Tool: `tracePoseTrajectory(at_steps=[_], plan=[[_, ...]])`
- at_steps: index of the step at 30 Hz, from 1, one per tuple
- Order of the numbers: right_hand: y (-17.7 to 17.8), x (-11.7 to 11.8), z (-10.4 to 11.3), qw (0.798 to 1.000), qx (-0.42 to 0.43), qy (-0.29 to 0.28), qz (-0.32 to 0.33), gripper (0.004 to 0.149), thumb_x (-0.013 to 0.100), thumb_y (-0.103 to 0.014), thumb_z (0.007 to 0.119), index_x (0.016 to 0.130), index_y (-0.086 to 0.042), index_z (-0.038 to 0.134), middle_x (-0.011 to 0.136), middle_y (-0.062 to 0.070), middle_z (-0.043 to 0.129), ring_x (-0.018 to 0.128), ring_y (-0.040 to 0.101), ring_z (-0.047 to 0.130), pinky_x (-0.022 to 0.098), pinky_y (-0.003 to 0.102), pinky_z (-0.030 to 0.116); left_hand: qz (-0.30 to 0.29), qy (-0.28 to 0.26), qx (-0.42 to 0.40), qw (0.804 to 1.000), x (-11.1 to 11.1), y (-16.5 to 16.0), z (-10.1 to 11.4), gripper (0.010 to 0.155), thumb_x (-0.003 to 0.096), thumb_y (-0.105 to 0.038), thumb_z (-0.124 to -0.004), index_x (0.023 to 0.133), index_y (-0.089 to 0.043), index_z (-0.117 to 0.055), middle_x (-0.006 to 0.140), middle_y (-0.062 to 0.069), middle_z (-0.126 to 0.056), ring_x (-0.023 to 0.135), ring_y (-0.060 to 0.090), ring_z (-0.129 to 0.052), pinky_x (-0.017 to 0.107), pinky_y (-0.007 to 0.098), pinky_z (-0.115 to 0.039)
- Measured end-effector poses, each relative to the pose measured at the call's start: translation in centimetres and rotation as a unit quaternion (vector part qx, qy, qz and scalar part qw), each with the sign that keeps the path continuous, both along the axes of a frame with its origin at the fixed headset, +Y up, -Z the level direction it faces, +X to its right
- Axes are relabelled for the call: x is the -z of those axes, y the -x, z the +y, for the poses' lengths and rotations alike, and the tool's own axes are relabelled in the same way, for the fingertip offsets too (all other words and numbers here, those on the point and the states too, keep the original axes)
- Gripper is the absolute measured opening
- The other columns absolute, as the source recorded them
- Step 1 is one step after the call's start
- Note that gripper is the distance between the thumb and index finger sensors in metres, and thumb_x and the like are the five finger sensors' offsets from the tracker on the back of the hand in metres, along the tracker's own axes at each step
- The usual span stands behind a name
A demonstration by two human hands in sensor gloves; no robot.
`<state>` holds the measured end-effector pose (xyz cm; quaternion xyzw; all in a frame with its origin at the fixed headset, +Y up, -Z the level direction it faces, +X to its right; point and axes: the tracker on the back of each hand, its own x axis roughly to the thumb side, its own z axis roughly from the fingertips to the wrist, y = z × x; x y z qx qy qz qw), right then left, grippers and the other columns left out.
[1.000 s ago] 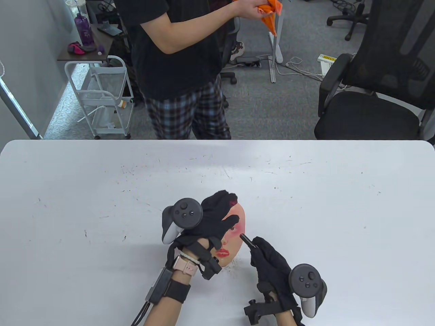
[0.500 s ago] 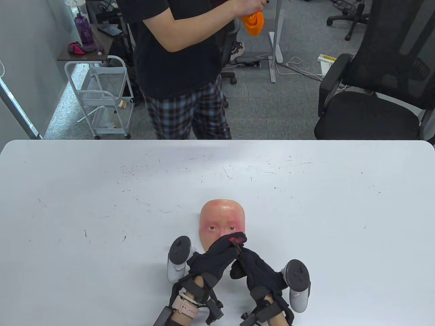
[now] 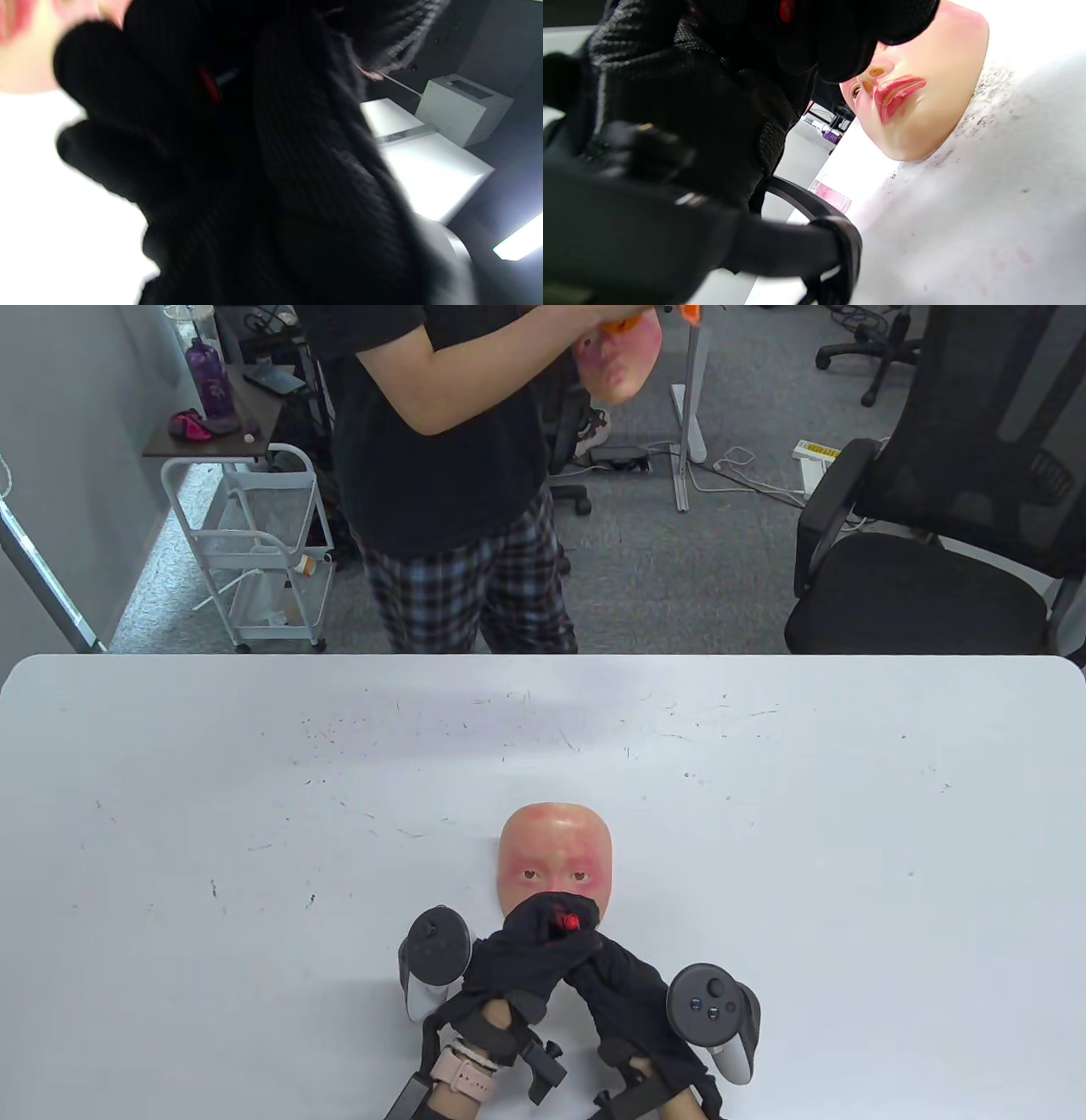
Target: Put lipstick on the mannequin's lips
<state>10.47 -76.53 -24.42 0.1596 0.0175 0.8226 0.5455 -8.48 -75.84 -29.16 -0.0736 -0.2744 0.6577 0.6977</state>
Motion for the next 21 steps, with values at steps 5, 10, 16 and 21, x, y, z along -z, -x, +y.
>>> tracePoseTrajectory(at_steps=[5,10,16,21], plan=[[-0.2,0.0,0.0,1.0,0.004,-0.002,0.002,0.053,0.045,-0.036,0.073,0.093,-0.014,0.074,0.079,0.012,0.09,0.063,0.033,0.091,0.052,0.052,0.071,0.028,0.014,-0.036,0.999,0.1,0.7,-0.1,0.048,0.0486,-0.04,-0.085,0.094,-0.025,-0.083,0.1,0.007,-0.082,0.095,0.032,-0.077,0.068,0.052,-0.067],[0.0,0.0,0.1,1.0,-0.016,-0.014,0.001,0.052,0.044,-0.036,0.074,0.093,-0.017,0.077,0.079,0.011,0.09,0.062,0.032,0.092,0.052,0.051,0.072,0.073,-0.035,0.014,0.997,-0.1,1.2,0.3,0.042,0.0467,-0.048,-0.089,0.085,-0.033,-0.08,0.093,-0.002,-0.086,0.089,0.024,-0.083,0.064,0.045,-0.073],[-0.3,0.6,-0.1,1.0,-0.003,-0.013,-0.005,0.053,0.044,-0.036,0.075,0.093,-0.015,0.075,0.078,0.012,0.09,0.062,0.033,0.091,0.052,0.051,0.072,0.02,0.006,-0.051,0.998,0.1,0.8,-0.1,0.049,0.0531,-0.04,-0.08,0.099,-0.024,-0.078,0.105,0.009,-0.077,0.099,0.035,-0.07,0.071,0.053,-0.062],[0.4,0.0,-0.1,0.998,-0.044,-0.04,-0.025,0.052,0.043,-0.036,0.077,0.091,-0.017,0.079,0.077,0.012,0.092,0.06,0.033,0.093,0.05,0.051,0.073,0.081,-0.045,0.016,0.996,-0.1,1.5,0.3,0.041,0.0483,-0.048,-0.088,0.085,-0.032,-0.079,0.093,-0.002,-0.085,0.089,0.025,-0.082,0.064,0.045,-0.072]])
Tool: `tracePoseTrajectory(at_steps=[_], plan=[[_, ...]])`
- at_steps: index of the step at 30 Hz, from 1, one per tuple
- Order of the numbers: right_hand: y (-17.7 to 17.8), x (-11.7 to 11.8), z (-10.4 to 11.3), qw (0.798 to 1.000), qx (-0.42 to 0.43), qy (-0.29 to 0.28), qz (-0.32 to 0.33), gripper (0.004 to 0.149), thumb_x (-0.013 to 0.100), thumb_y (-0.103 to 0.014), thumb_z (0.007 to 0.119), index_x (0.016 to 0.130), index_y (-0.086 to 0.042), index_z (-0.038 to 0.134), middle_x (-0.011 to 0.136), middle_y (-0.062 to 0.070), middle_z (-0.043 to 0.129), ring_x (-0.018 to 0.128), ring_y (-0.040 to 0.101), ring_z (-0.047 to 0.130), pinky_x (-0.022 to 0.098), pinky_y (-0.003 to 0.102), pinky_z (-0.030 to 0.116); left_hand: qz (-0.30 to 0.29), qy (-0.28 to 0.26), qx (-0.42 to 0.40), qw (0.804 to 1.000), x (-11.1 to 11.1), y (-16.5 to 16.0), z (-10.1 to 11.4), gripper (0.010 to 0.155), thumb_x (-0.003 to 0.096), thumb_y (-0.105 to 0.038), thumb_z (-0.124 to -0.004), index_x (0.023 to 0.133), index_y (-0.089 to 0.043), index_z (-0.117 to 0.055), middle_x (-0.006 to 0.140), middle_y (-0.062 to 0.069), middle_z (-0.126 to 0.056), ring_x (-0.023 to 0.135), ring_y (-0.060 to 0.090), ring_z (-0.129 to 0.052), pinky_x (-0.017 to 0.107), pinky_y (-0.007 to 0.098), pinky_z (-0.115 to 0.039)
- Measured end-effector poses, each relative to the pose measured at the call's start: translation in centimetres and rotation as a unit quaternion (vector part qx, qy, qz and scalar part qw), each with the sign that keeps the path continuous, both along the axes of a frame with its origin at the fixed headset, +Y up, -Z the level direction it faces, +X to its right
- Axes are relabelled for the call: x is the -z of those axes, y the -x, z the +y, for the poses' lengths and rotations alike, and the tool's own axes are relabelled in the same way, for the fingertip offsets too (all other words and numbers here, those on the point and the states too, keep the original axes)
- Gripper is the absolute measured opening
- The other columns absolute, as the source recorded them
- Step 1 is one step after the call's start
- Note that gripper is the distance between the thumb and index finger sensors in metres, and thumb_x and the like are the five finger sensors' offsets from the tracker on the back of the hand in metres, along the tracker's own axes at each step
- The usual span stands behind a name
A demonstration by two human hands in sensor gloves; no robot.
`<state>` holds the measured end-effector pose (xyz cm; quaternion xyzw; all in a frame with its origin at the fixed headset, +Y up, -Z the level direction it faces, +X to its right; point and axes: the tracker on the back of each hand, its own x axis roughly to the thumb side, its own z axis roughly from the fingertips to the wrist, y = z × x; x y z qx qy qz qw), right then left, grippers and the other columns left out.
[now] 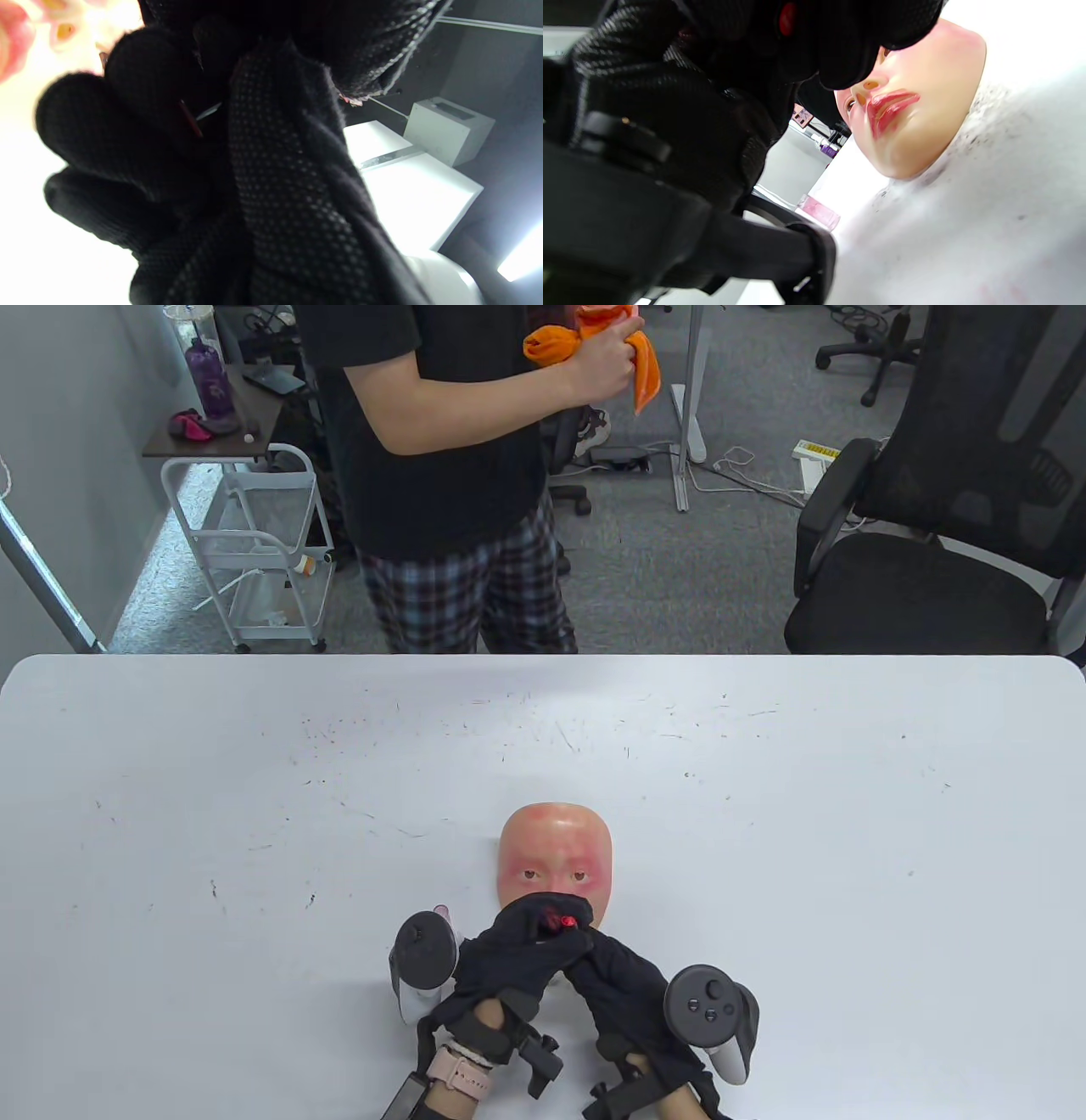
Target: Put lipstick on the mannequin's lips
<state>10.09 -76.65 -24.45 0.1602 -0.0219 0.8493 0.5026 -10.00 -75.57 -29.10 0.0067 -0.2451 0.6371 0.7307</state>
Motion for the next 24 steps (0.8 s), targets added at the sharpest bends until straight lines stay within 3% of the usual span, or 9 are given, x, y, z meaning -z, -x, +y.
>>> tracePoseTrajectory(at_steps=[5,12,14,17,20,24], plan=[[-0.3,-0.2,0.0,1.0,-0.006,0.0,-0.025,0.054,0.043,-0.037,0.077,0.091,-0.013,0.077,0.075,0.011,0.093,0.059,0.032,0.094,0.049,0.05,0.074,-0.048,0.013,-0.013,0.999,0.1,-0.7,-0.2,0.048,0.054,-0.044,-0.079,0.098,-0.027,-0.077,0.103,0.007,-0.079,0.096,0.034,-0.074,0.068,0.051,-0.066],[0.0,-0.6,0.4,0.999,-0.024,-0.017,-0.019,0.053,0.042,-0.038,0.078,0.09,-0.016,0.08,0.074,0.011,0.094,0.057,0.031,0.095,0.048,0.05,0.075,0.002,-0.006,0.006,1.0,-0.1,0.1,0.6,0.039,0.0478,-0.047,-0.089,0.082,-0.029,-0.081,0.09,0.002,-0.087,0.085,0.029,-0.083,0.061,0.046,-0.072],[-0.1,-0.8,0.8,0.999,-0.011,-0.026,-0.025,0.054,0.042,-0.039,0.078,0.09,-0.015,0.079,0.072,0.01,0.094,0.056,0.03,0.095,0.048,0.049,0.075,0.018,-0.046,0.035,0.998,-0.2,0.4,1.7,0.044,0.049,-0.05,-0.087,0.086,-0.028,-0.079,0.093,0.007,-0.083,0.086,0.033,-0.08,0.061,0.048,-0.07],[-0.5,-0.8,1.0,0.999,-0.009,-0.023,-0.031,0.054,0.042,-0.038,0.079,0.09,-0.014,0.079,0.072,0.01,0.094,0.056,0.031,0.095,0.048,0.05,0.075,0.068,-0.105,0.052,0.991,-0.4,2.3,4.7,0.061,0.0499,-0.047,-0.085,0.104,-0.023,-0.07,0.102,0.011,-0.076,0.089,0.036,-0.075,0.062,0.049,-0.067],[-0.4,-0.6,0.6,0.999,-0.022,-0.013,-0.028,0.054,0.043,-0.038,0.079,0.09,-0.014,0.079,0.073,0.011,0.094,0.056,0.031,0.094,0.048,0.05,0.074,0.144,-0.139,0.144,0.969,-0.8,5.3,6.5,0.062,0.0489,-0.044,-0.085,0.105,-0.021,-0.071,0.105,0.015,-0.074,0.09,0.039,-0.073,0.063,0.051,-0.065],[-0.1,-0.4,0.0,0.999,-0.045,-0.003,-0.021,0.054,0.043,-0.038,0.079,0.09,-0.013,0.079,0.073,0.011,0.094,0.057,0.031,0.094,0.048,0.05,0.074,0.228,-0.092,0.33,0.911,-0.5,8.4,5.8,0.07,0.0474,-0.044,-0.087,0.11,-0.021,-0.066,0.111,0.019,-0.066,0.095,0.042,-0.066,0.067,0.053,-0.061]])
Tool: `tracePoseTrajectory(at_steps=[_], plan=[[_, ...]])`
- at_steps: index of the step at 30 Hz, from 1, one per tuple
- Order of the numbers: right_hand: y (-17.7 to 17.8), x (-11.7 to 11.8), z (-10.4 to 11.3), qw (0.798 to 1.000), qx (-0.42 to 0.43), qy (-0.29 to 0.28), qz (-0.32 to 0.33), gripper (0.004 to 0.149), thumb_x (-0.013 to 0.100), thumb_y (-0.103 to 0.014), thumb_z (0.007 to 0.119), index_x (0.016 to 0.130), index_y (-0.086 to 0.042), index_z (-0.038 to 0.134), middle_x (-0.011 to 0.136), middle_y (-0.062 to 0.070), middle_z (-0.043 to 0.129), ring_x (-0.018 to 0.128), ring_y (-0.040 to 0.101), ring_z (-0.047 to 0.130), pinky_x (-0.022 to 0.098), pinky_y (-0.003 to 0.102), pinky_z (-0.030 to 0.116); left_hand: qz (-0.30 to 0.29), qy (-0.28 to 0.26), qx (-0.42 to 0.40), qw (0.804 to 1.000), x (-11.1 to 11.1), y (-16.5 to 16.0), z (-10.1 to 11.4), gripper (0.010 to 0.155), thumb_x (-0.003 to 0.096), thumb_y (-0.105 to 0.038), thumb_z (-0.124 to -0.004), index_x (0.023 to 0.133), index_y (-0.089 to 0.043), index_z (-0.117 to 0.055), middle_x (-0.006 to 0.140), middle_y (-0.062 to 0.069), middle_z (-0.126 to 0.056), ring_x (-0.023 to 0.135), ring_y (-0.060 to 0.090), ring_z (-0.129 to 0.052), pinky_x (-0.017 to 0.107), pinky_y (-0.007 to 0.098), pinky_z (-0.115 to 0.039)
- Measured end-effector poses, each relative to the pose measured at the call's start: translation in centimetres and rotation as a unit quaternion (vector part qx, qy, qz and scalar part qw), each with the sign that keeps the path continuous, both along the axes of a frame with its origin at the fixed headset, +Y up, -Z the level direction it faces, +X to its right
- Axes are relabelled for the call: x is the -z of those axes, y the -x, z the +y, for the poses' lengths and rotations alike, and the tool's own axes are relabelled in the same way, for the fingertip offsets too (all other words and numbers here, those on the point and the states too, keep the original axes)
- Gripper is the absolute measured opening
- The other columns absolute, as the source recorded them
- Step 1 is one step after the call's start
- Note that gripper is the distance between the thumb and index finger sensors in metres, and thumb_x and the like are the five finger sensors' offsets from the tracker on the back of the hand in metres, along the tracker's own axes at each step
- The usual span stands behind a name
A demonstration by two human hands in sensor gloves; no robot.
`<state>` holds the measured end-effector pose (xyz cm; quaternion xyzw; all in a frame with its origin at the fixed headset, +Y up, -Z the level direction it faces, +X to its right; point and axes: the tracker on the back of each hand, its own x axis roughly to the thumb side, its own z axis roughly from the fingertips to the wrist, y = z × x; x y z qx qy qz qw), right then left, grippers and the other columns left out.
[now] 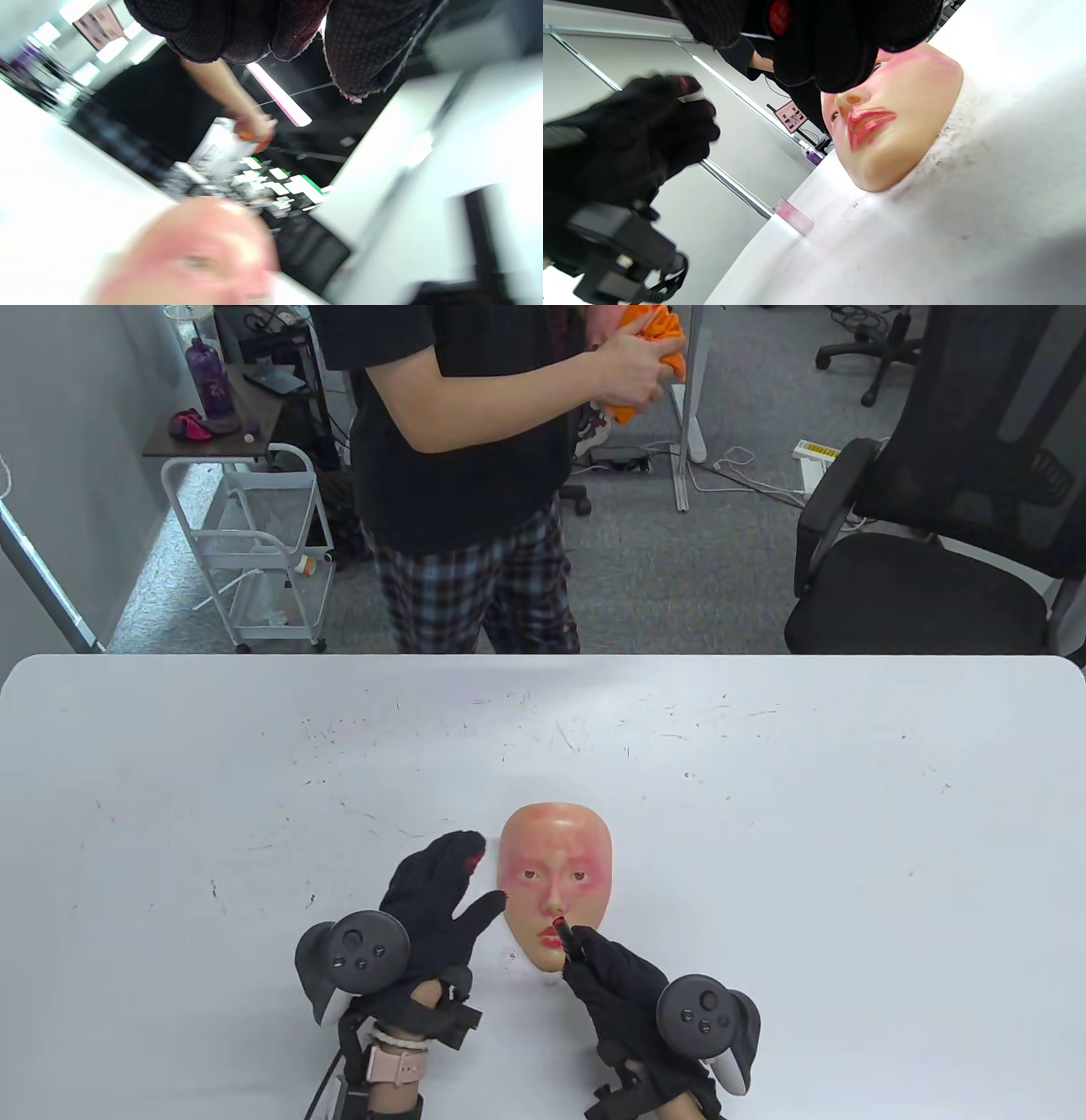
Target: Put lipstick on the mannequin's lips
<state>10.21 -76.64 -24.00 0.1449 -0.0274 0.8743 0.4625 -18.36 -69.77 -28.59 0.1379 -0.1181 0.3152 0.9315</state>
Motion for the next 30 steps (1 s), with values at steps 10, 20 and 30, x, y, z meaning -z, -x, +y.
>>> tracePoseTrajectory(at_steps=[10,20,30], plan=[[-0.3,0.2,-0.2,1.0,-0.003,0.01,-0.007,0.054,0.043,-0.039,0.079,0.09,-0.013,0.079,0.072,0.011,0.094,0.057,0.032,0.094,0.048,0.05,0.074,0.036,0.202,0.132,0.97,2.4,0.4,-5.8,0.068,0.0478,-0.034,-0.084,0.113,-0.027,-0.064,0.115,0.019,-0.06,0.098,0.044,-0.061,0.068,0.052,-0.06],[-0.2,0.1,-0.1,1.0,-0.008,0.011,-0.006,0.054,0.043,-0.039,0.078,0.09,-0.014,0.079,0.073,0.011,0.094,0.057,0.032,0.094,0.048,0.05,0.074,0.037,0.173,0.134,0.975,2.5,0.7,-6.5,0.053,0.0468,-0.032,-0.081,0.099,-0.021,-0.082,0.09,0.016,-0.09,0.074,0.037,-0.088,0.051,0.047,-0.075],[0.1,0.4,-0.6,0.999,-0.04,0.033,0.006,0.053,0.042,-0.039,0.08,0.09,-0.016,0.081,0.073,0.012,0.095,0.057,0.033,0.094,0.048,0.051,0.074,-0.133,0.22,-0.285,0.923,2.5,-0.8,-6.0,0.054,0.0506,-0.036,-0.077,0.1,-0.015,-0.08,0.087,0.018,-0.091,0.07,0.037,-0.089,0.048,0.047,-0.075]])
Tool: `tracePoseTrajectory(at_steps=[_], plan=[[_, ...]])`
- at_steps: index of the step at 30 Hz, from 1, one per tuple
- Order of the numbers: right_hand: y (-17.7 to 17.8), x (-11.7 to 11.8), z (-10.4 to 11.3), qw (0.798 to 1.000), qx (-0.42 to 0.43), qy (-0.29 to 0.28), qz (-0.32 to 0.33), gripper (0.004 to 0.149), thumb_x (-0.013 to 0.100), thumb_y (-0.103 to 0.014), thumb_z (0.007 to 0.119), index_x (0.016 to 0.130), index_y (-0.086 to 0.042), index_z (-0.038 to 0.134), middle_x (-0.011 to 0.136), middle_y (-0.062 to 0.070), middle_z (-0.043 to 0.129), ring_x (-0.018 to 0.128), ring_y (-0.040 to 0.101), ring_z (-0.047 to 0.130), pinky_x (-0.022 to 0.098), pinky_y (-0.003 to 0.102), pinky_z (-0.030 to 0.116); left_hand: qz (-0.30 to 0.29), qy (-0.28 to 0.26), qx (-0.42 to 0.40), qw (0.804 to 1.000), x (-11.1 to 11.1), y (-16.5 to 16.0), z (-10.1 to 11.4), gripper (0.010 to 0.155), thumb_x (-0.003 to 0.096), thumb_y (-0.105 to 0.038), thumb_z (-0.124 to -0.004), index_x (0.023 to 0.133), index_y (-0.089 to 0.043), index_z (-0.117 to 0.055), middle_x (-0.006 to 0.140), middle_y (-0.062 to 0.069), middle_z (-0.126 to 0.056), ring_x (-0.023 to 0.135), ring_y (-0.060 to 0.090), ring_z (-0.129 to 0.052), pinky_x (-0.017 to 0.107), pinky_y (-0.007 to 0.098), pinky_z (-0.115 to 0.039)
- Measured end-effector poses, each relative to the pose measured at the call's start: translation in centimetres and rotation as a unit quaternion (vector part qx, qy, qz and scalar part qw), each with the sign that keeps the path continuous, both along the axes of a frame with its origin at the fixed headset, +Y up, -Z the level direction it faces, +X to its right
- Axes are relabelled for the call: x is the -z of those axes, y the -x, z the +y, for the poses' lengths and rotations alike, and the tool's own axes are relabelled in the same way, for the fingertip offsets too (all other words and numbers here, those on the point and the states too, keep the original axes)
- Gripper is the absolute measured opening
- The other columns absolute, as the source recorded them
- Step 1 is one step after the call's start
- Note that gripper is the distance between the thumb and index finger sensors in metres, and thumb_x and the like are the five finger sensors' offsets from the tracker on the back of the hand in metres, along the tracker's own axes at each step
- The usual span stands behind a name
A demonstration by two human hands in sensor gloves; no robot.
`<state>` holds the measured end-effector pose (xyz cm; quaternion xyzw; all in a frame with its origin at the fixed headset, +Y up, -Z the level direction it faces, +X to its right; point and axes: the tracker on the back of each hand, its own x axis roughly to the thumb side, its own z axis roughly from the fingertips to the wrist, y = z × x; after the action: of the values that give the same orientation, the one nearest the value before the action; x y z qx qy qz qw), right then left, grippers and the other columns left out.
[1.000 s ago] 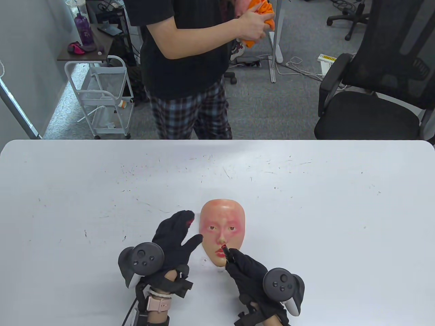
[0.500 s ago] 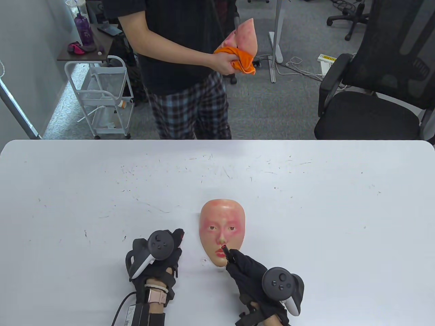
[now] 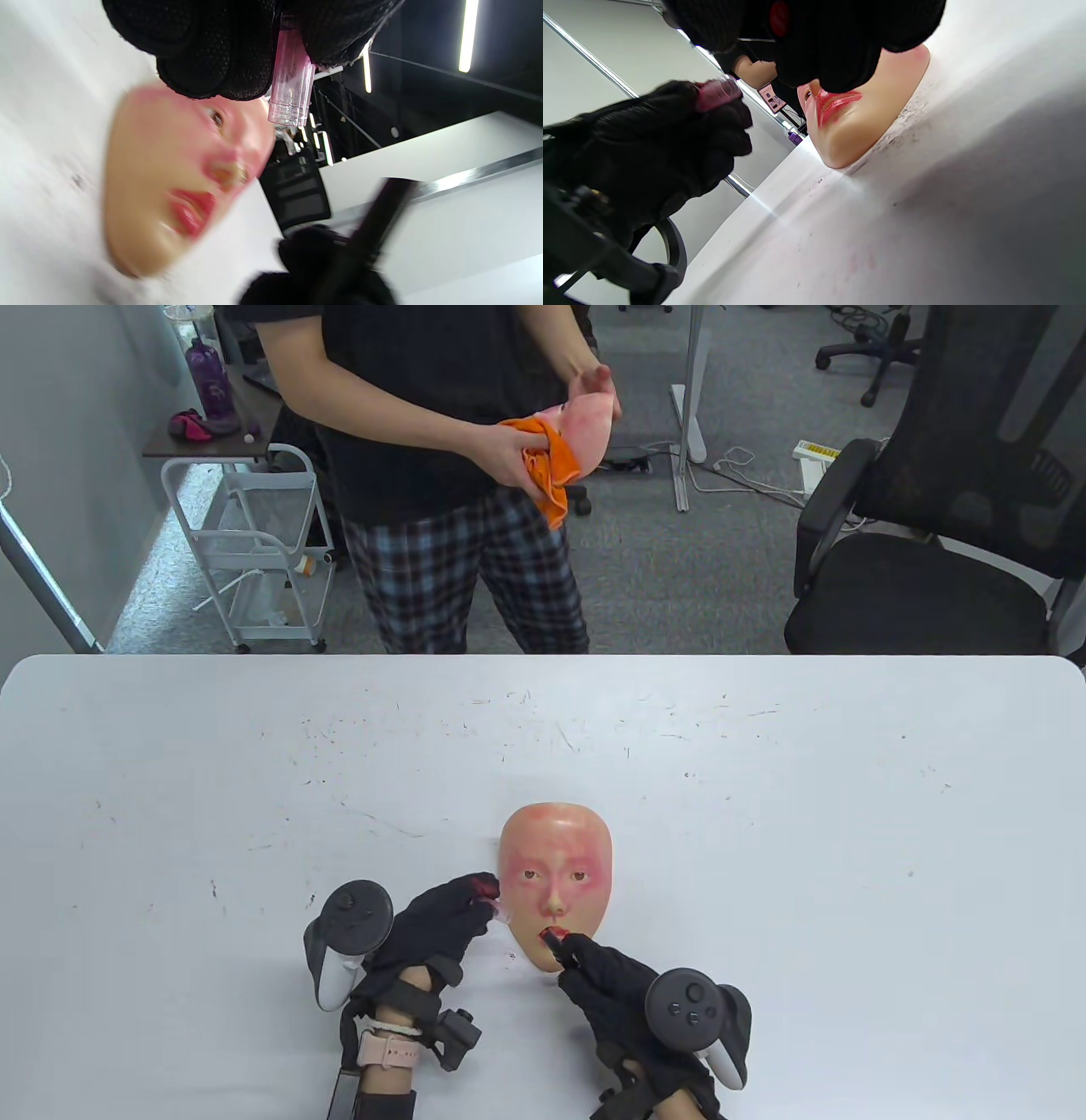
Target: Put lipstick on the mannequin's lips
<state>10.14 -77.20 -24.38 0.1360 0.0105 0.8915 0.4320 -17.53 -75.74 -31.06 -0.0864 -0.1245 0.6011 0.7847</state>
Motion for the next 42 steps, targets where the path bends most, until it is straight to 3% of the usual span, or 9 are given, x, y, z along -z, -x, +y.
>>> tracePoseTrajectory(at_steps=[5,13,17,25,28,29,31,35,42], plan=[[-0.2,0.2,0.0,1.0,-0.01,0.014,-0.001,0.053,0.042,-0.04,0.08,0.09,-0.017,0.081,0.072,0.012,0.094,0.057,0.033,0.094,0.049,0.051,0.073,-0.075,0.018,-0.047,0.996,0.0,-1.3,0.4,0.053,0.054,-0.036,-0.075,0.103,-0.015,-0.076,0.09,0.016,-0.087,0.073,0.035,-0.087,0.051,0.046,-0.074],[0.1,0.2,0.1,0.998,-0.067,0.012,0.011,0.054,0.043,-0.04,0.08,0.09,-0.015,0.082,0.069,0.01,0.094,0.057,0.031,0.093,0.049,0.051,0.073,-0.087,0.005,0.009,0.996,0.0,-2.2,0.4,0.053,0.0517,-0.036,-0.077,0.1,-0.016,-0.081,0.087,0.018,-0.091,0.07,0.037,-0.089,0.049,0.047,-0.075],[0.5,0.1,0.3,0.998,-0.062,0.003,0.017,0.054,0.043,-0.04,0.079,0.089,-0.012,0.082,0.066,0.009,0.094,0.054,0.03,0.093,0.048,0.051,0.073,-0.133,0.015,0.05,0.99,-0.1,-3.8,0.1,0.053,0.0512,-0.036,-0.077,0.1,-0.016,-0.081,0.087,0.018,-0.091,0.07,0.037,-0.089,0.048,0.047,-0.075],[-0.3,0.4,0.2,1.0,-0.004,0.017,0.021,0.053,0.044,-0.04,0.078,0.089,-0.012,0.081,0.067,0.008,0.093,0.055,0.029,0.092,0.049,0.051,0.072,-0.117,0.005,0.008,0.993,-0.5,-4.2,0.1,0.053,0.0518,-0.035,-0.075,0.101,-0.018,-0.08,0.089,0.018,-0.089,0.072,0.036,-0.088,0.05,0.046,-0.074],[-0.8,0.0,1.0,1.0,-0.011,-0.016,-0.023,0.056,0.044,-0.045,0.077,0.091,-0.014,0.08,0.075,0.012,0.09,0.062,0.033,0.089,0.053,0.052,0.069,-0.119,-0.002,-0.003,0.993,-0.6,-4.6,0.9,0.052,0.0526,-0.035,-0.075,0.102,-0.019,-0.078,0.09,0.018,-0.087,0.073,0.037,-0.086,0.051,0.047,-0.073],[-1.1,-0.2,1.3,0.999,-0.016,-0.03,-0.042,0.059,0.044,-0.049,0.075,0.092,-0.015,0.078,0.078,0.012,0.089,0.065,0.034,0.088,0.054,0.052,0.068,-0.113,-0.009,0.005,0.994,-0.6,-4.9,1.3,0.05,0.0615,-0.031,-0.068,0.108,-0.014,-0.064,0.099,0.015,-0.074,0.083,0.032,-0.075,0.061,0.042,-0.066],[-2.0,-0.3,1.7,0.995,-0.014,-0.052,-0.086,0.059,0.044,-0.049,0.074,0.093,-0.015,0.078,0.079,0.012,0.088,0.065,0.034,0.088,0.054,0.052,0.068,-0.084,-0.044,0.055,0.994,-0.8,-5.7,2.4,0.053,0.0523,-0.035,-0.076,0.102,-0.018,-0.078,0.09,0.018,-0.088,0.073,0.037,-0.086,0.051,0.047,-0.073],[-5.5,-0.5,2.4,0.973,0.003,-0.061,-0.223,0.046,0.046,-0.036,0.075,0.088,-0.017,0.081,0.073,0.009,0.091,0.06,0.03,0.09,0.05,0.05,0.071,-0.051,-0.109,0.206,0.971,-0.7,-9.3,4.4,0.053,0.0521,-0.035,-0.076,0.103,-0.02,-0.077,0.092,0.017,-0.087,0.075,0.036,-0.086,0.052,0.046,-0.073],[-8.9,0.1,1.3,0.958,-0.022,-0.03,-0.285,0.041,0.045,-0.033,0.076,0.083,-0.017,0.085,0.067,0.007,0.093,0.054,0.027,0.092,0.047,0.048,0.074,-0.062,-0.193,0.381,0.902,0.7,-16.2,5.0,0.053,0.0502,-0.033,-0.077,0.102,-0.026,-0.08,0.093,0.017,-0.088,0.074,0.036,-0.088,0.051,0.046,-0.075]])
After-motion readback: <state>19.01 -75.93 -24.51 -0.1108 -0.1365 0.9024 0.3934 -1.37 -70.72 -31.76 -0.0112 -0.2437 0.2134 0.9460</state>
